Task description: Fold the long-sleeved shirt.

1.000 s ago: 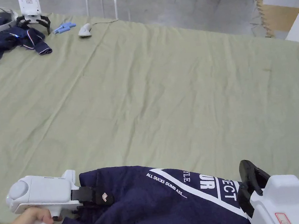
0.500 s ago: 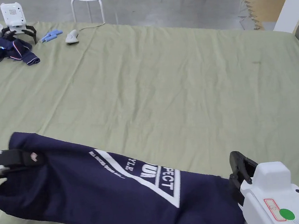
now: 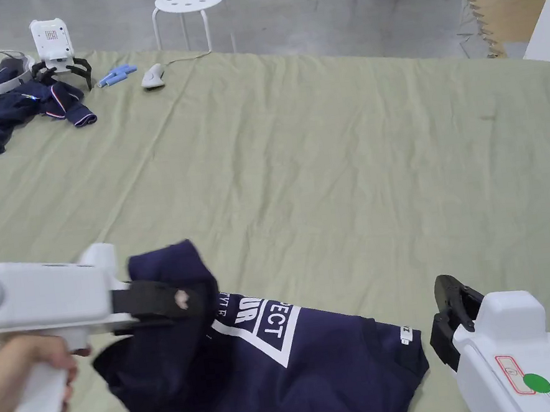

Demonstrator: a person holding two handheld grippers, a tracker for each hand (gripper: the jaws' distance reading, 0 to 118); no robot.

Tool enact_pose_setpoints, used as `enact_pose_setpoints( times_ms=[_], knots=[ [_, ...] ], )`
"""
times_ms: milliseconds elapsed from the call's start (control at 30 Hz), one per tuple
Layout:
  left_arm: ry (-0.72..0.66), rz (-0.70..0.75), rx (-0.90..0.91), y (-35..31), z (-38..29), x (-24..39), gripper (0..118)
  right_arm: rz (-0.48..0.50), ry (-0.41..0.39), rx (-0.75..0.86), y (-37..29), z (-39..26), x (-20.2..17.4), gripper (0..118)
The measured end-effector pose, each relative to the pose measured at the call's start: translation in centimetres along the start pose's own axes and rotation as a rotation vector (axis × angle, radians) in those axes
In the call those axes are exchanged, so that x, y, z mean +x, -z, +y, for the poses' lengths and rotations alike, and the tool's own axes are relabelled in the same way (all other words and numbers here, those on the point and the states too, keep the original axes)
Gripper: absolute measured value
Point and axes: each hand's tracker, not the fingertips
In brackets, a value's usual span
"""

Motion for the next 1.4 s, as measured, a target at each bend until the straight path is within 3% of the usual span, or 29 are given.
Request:
enact_pose_setpoints(
  times_ms=[100,300,367,400,433,467,567,667,800,833,867,900,933,967,1033,1200,1300,1400],
  knots=[
    [0.098,-0.034,-0.113,6.7,-1.7,3.4,12,-0.022,0.001,0.0,-0.9,-0.1,0.9,0],
    [0.02,-0.065,-0.171,18.1,-4.6,7.1,14,-0.086,0.002,0.005,-2.5,-0.4,3.7,0],
    [0.073,-0.023,-0.174,18.8,-5.1,9.4,32,-0.105,0.008,0.007,-2.8,-0.4,4.4,0],
    [0.077,-0.032,-0.184,18.7,-5.2,10.0,68,-0.109,0.015,0.008,-2.9,-0.4,4.7,0],
    [0.077,-0.059,-0.171,18.3,-5.3,10.6,92,-0.11,0.024,0.009,-3.0,-0.4,5.0,0],
    [0.097,-0.095,-0.147,16.9,-5.0,11.1,107,-0.115,0.032,0.014,-3.1,-0.4,5.2,0],
    [0.13,-0.209,-0.03,12.3,-4.3,12.9,110,-0.119,0.05,0.022,-3.1,-0.3,5.6,0],
    [0.129,-0.174,0.102,7.9,-2.0,10.4,111,-0.121,0.059,0.022,-2.9,-0.4,5.7,0],
    [0.041,-0.006,0.044,7.9,-0.9,5.6,101,-0.116,0.078,0.016,-2.8,-0.8,5.7,0],
    [0.009,0.016,0.018,9.0,-1.4,4.6,90,-0.113,0.081,0.015,-2.8,-1.0,5.7,0],
    [-0.001,0.023,-0.028,10.5,-2.4,4.9,67,-0.115,0.083,0.012,-2.8,-1.1,5.6,0],
    [-0.008,0.052,-0.067,12.1,-3.2,4.5,33,-0.115,0.086,0.009,-2.8,-1.2,5.6,0],
    [-0.001,0.07,-0.129,14.0,-4.3,3.9,23,-0.114,0.09,0.006,-2.8,-1.4,5.7,0],
    [-0.013,0.064,-0.178,15.8,-5.4,3.6,22,-0.117,0.091,0.001,-2.9,-1.5,5.7,0],
    [-0.02,0.032,-0.271,19.3,-8.0,4.8,9,-0.121,0.085,-0.005,-3.1,-1.8,5.9,0],
    [-0.071,-0.025,-0.321,25.0,-10.0,6.8,5,-0.14,0.07,-0.027,-3.5,-2.0,6.2,0],
    [0.047,-0.094,-0.265,23.0,-8.7,9.4,5,-0.151,0.061,-0.03,-3.6,-1.8,6.4,0],
    [0.065,-0.175,-0.128,17.5,-6.3,11.2,5,-0.121,0.08,-0.033,-3.0,-1.3,5.9,0]
  ],
)
